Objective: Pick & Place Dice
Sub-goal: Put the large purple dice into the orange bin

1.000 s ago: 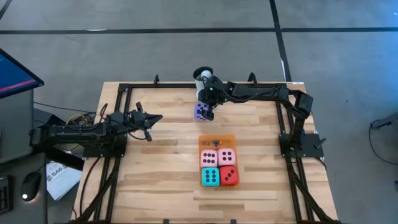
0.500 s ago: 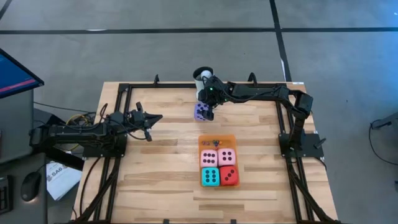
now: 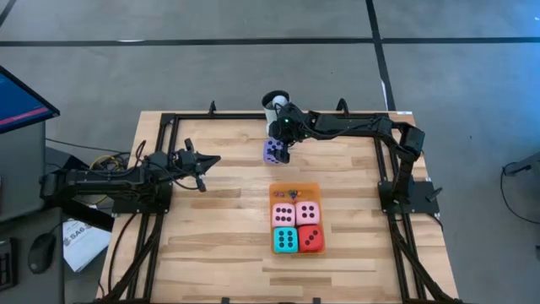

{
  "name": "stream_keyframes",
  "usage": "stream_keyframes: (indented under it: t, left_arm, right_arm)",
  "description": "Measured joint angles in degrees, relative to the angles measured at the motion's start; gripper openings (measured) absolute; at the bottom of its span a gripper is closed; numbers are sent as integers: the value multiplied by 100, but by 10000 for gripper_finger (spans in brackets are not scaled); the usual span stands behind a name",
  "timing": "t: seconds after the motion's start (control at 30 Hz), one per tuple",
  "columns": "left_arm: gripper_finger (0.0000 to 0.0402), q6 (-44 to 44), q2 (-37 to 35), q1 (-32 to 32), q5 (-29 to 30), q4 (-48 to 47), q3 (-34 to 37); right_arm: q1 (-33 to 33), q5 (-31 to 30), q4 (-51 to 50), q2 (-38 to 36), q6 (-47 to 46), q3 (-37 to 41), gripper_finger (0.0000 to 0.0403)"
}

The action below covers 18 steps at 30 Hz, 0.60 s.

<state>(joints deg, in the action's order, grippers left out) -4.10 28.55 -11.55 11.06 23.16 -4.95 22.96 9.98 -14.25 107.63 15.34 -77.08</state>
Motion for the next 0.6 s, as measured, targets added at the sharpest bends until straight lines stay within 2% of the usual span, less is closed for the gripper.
stream_keyframes:
  t: [0.23, 0.6]
  left_arm:
    - [1, -4, 1, 0, -1, 0, 0]
    - [1, 0, 0, 0, 0, -16, 0]
  right_arm:
    - [2, 34, 371, 2, -21, 0, 400]
    - [9, 48, 282, -7, 10, 0, 400]
